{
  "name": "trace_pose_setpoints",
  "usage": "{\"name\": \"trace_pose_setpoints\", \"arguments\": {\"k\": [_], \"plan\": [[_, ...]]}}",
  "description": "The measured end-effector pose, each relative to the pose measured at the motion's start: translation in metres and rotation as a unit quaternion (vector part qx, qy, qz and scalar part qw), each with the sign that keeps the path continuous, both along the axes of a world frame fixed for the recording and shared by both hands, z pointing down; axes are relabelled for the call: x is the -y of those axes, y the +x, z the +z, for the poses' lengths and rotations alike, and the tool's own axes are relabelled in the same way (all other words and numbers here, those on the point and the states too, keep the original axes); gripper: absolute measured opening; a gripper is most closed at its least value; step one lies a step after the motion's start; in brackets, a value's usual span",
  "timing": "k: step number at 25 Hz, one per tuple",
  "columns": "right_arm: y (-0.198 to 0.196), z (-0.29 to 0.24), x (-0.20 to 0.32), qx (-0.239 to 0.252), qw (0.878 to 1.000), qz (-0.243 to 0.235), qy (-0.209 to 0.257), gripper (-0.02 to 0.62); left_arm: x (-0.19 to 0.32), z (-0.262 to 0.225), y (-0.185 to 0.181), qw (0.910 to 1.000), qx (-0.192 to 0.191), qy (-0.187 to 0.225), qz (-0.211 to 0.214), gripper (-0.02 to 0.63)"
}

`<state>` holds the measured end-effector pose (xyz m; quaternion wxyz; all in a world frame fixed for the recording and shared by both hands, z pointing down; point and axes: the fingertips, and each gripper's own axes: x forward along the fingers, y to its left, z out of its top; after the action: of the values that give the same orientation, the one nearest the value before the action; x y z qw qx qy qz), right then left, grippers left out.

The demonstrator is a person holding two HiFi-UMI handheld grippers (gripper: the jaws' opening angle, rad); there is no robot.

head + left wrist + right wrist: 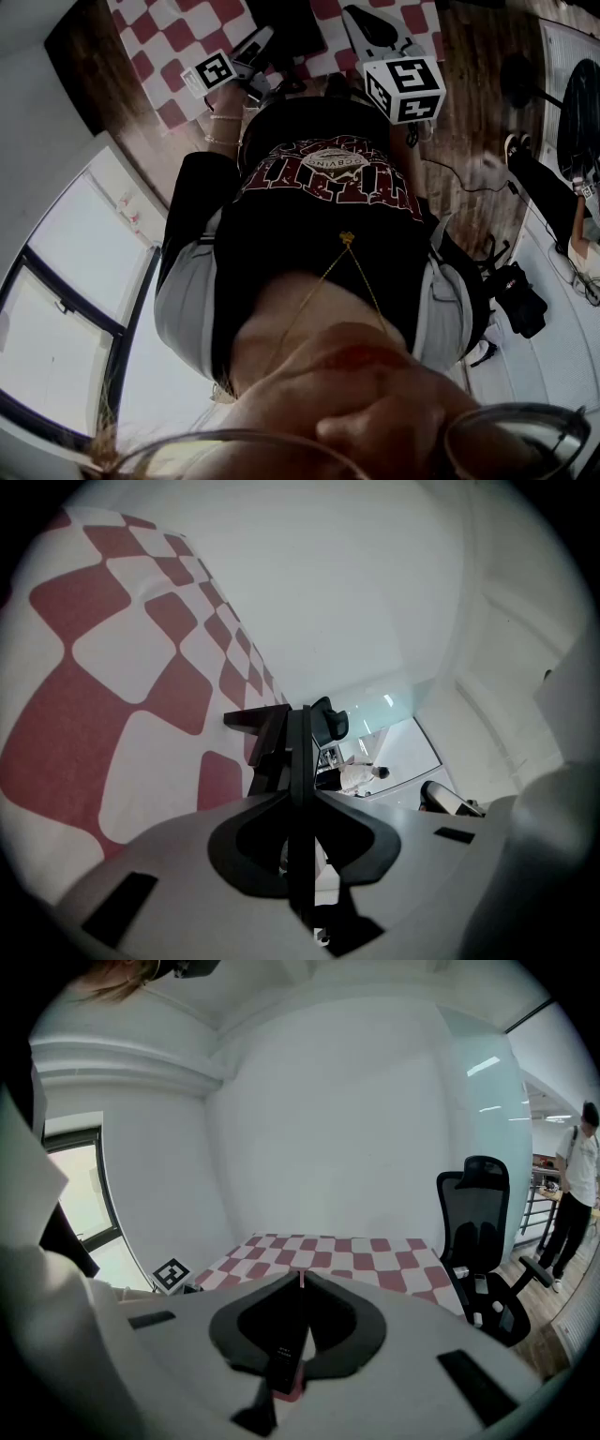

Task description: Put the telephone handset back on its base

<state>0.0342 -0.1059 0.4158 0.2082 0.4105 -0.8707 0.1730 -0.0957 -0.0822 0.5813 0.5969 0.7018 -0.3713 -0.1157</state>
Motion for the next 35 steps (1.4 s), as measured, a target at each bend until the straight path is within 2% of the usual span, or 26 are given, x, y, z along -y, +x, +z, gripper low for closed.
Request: {"name": "trace_pose_setpoints", "arguments": {"k": [4, 10, 20, 25, 35], "plan": [[0.003, 0.000, -0.001, 0.000, 1.000, 0.004, 0.000, 0.029, 0.000, 0.001, 0.001, 1.0000, -0.003, 0.003, 0.000, 0.081], [0.005, 0.000, -0.001, 0.001, 1.000, 0.005, 0.001, 0.029, 0.004, 0.004, -0.001, 0.9995, 0.017, 0.024, 0.014, 0.081], [0.004, -0.001, 0.001, 0.004, 1.000, 0.006, 0.004, 0.029, 0.004, 0.011, 0.003, 0.9994, 0.010, 0.031, 0.009, 0.081], [0.005, -0.001, 0.003, 0.006, 1.000, 0.007, 0.006, 0.029, 0.004, 0.014, 0.001, 0.9986, 0.026, 0.042, 0.020, 0.081], [0.000, -0.003, 0.006, 0.012, 1.000, 0.002, 0.009, 0.029, 0.004, 0.015, -0.001, 0.9928, 0.090, 0.055, 0.057, 0.083]]}}
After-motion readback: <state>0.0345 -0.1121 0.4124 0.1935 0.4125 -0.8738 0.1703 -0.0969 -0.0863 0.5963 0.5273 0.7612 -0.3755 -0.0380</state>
